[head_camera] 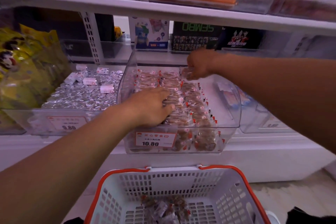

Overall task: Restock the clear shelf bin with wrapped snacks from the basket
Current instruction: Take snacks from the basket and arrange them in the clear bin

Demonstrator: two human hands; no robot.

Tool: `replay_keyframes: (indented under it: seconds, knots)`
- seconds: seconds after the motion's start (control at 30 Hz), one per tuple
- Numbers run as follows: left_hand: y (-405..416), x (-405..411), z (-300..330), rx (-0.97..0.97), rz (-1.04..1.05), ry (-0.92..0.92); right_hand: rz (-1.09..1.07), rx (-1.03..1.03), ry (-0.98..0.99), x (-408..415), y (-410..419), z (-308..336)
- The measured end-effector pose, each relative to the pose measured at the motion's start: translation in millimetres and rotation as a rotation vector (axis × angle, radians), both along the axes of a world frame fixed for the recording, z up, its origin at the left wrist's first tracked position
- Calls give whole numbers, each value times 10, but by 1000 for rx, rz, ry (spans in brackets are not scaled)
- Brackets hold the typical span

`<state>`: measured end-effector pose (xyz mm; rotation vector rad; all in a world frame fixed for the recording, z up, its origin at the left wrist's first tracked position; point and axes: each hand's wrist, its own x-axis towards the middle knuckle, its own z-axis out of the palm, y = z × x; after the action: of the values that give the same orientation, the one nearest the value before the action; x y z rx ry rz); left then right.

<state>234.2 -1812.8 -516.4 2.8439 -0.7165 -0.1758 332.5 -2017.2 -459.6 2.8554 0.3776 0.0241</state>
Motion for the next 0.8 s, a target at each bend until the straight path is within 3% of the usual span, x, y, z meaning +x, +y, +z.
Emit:
replay_keyframes:
  seconds: [0.2,0.37,0.6,0.8]
  knots:
    - [-2,16,-28,40,10,20,-22,-91,18,209,37,-156]
    - [8,4,-28,38,4,19,-12,-115,-105,205,37,-189]
    - [4,-33,-1,-76,-22,-60,-1,-95,-111,126,69,-169]
    - [22,-316,181,-269,-7,-465,23,-132,-103,-311,209,103]
